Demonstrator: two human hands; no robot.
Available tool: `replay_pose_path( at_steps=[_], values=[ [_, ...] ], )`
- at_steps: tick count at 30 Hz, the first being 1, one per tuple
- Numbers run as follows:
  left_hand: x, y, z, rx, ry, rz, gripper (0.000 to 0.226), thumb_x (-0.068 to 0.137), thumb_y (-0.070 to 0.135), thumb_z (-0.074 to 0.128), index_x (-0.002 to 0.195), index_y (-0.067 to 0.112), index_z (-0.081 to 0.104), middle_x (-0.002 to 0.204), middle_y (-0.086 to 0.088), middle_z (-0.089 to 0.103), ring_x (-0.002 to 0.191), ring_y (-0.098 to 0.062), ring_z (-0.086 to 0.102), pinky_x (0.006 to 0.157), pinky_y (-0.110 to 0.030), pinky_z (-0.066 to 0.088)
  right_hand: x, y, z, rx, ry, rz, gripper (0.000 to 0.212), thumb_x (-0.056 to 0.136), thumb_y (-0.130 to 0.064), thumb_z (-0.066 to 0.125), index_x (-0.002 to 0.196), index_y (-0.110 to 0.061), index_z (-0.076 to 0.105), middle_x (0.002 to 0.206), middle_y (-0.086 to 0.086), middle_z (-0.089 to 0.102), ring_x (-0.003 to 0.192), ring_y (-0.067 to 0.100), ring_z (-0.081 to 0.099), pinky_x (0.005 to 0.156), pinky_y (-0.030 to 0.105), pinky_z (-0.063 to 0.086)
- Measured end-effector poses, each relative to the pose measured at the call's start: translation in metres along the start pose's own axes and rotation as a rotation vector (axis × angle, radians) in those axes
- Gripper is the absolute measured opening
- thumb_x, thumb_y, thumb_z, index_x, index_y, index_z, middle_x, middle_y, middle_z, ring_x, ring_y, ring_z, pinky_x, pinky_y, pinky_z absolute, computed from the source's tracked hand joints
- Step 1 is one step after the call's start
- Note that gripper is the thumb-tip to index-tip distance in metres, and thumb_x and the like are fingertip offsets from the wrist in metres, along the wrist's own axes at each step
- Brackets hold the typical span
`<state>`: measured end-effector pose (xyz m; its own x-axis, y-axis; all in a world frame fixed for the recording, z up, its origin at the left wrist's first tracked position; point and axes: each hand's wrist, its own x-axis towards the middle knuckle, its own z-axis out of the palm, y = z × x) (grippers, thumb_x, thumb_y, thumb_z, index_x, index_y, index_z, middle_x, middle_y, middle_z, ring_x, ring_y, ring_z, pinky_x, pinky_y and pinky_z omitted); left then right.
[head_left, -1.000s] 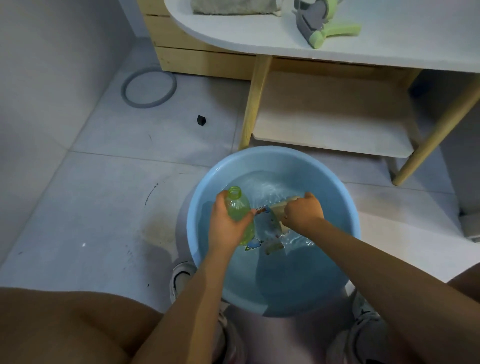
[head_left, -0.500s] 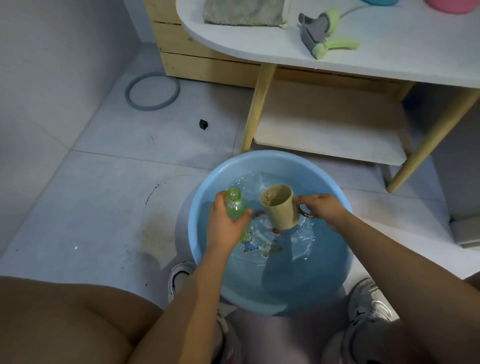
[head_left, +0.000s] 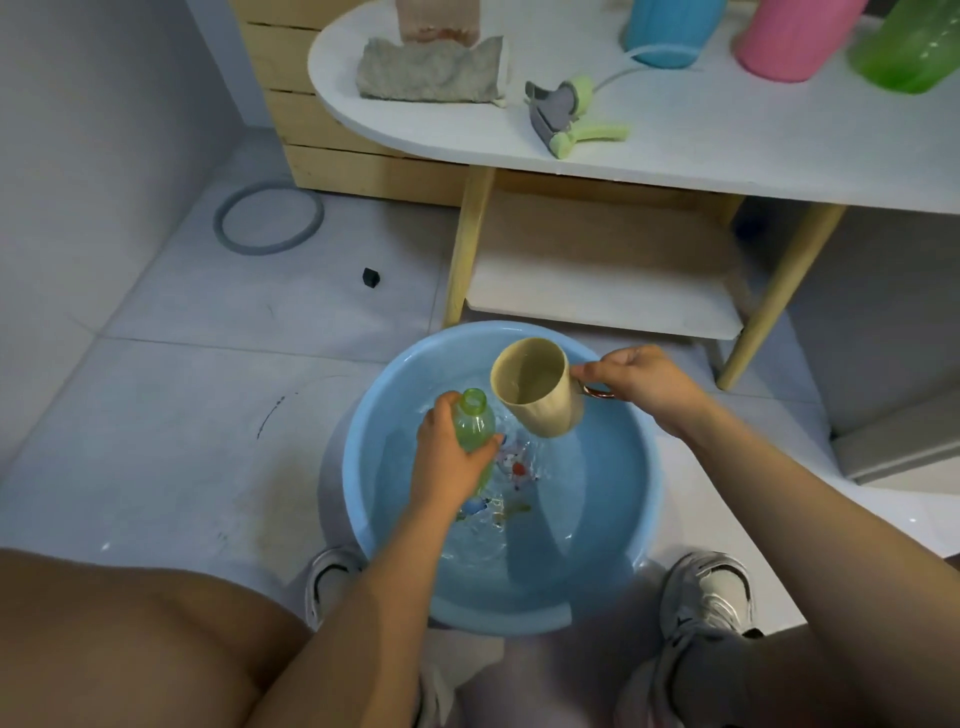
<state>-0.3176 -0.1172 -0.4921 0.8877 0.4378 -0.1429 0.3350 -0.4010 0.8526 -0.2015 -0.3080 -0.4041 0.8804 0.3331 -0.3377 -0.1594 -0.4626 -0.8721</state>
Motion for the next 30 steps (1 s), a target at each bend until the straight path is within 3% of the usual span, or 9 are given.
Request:
replay_pose_path(
  at_steps=[4,8,13,24,30],
  values=[
    [0.001,0.003,0.004,0.003,-0.017,0.007,0.069,0.074,0.027,0.079,0.131,0.018,0.04,0.128,-0.006,0.05,0.116,-0.023,0.048,0.09,-0.029,0.041,-0.006,-0.009,-0.003,-0.043,-0.008,-0.053,0.054,0.08,-0.023,0.073,0.048,-0.015,0.03,0.044,-0.008,0.022,0.05,0.012,0.019,0.047,0.023,0.016],
    [0.001,0.004,0.006,0.021,-0.035,0.022,0.069,0.074,0.026,0.079,0.13,0.017,0.04,0.128,-0.007,0.049,0.117,-0.023,0.047,0.091,-0.029,0.041,-0.008,-0.017,-0.005,-0.134,-0.005,-0.084,0.051,0.079,-0.027,0.074,0.049,-0.011,0.036,0.057,0.008,0.029,0.06,0.021,0.024,0.057,0.029,0.019],
    [0.002,0.006,0.008,-0.002,-0.048,0.018,0.069,0.075,0.024,0.078,0.131,0.017,0.039,0.13,-0.006,0.047,0.116,-0.022,0.048,0.09,-0.025,0.04,-0.012,-0.029,-0.004,-0.293,0.025,-0.142,0.062,0.079,-0.026,0.074,0.046,-0.018,0.023,0.045,-0.007,0.016,0.047,0.012,0.016,0.049,0.027,0.013],
    [0.001,0.012,0.008,-0.015,-0.076,0.013,0.067,0.078,0.022,0.076,0.132,0.018,0.038,0.129,-0.005,0.044,0.106,-0.013,0.045,0.085,-0.022,0.036,-0.01,-0.04,-0.003,-0.445,0.06,-0.205,0.06,0.078,-0.028,0.074,0.046,-0.015,0.025,0.038,-0.003,0.016,0.045,0.015,0.019,0.051,0.03,0.013],
    [0.002,0.011,0.007,-0.011,-0.072,0.019,0.067,0.077,0.022,0.077,0.132,0.017,0.038,0.129,-0.005,0.045,0.109,-0.014,0.046,0.085,-0.02,0.035,-0.011,-0.044,-0.002,-0.492,0.081,-0.25,0.059,0.079,-0.027,0.073,0.045,-0.014,0.026,0.049,0.001,0.017,0.05,0.016,0.016,0.054,0.03,0.014]
  ],
)
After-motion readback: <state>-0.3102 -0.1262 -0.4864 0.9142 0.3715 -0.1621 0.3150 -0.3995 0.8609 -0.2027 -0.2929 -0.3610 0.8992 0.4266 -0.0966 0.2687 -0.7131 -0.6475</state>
